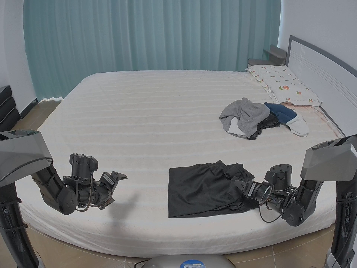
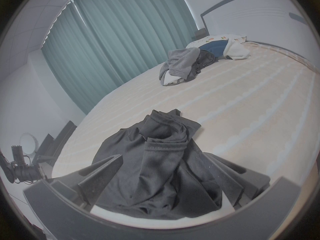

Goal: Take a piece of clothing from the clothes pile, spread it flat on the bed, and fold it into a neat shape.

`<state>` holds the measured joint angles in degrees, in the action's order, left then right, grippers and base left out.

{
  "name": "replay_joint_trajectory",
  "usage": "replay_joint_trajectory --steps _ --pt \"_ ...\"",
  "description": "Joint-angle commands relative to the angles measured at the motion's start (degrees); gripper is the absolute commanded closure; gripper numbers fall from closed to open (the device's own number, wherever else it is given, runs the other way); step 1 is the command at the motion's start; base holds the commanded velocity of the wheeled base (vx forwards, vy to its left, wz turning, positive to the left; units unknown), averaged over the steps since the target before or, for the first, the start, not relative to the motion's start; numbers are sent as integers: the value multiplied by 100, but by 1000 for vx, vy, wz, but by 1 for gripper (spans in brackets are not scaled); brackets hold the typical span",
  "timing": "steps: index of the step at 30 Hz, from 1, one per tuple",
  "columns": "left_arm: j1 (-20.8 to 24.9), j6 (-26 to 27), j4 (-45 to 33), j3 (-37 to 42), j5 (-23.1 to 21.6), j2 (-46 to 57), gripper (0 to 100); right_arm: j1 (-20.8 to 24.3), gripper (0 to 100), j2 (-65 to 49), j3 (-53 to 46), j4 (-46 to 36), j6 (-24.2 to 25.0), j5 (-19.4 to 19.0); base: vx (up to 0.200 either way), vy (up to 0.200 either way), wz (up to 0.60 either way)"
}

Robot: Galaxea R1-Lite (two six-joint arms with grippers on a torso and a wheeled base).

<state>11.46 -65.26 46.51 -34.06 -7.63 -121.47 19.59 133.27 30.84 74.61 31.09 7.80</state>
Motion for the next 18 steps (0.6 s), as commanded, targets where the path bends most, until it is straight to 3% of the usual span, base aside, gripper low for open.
replay_joint_trajectory --steps 1,6,18 --pt "14 13 -10 13 7 -17 0 54 0 59 300 -324 -191 371 0 0 0" --pt "14 13 -10 13 -2 -17 0 142 0 50 783 -930 -665 679 0 0 0" --pt "14 4 -45 -13 -10 -9 0 282 0 340 1609 -1888 -665 758 0 0 0"
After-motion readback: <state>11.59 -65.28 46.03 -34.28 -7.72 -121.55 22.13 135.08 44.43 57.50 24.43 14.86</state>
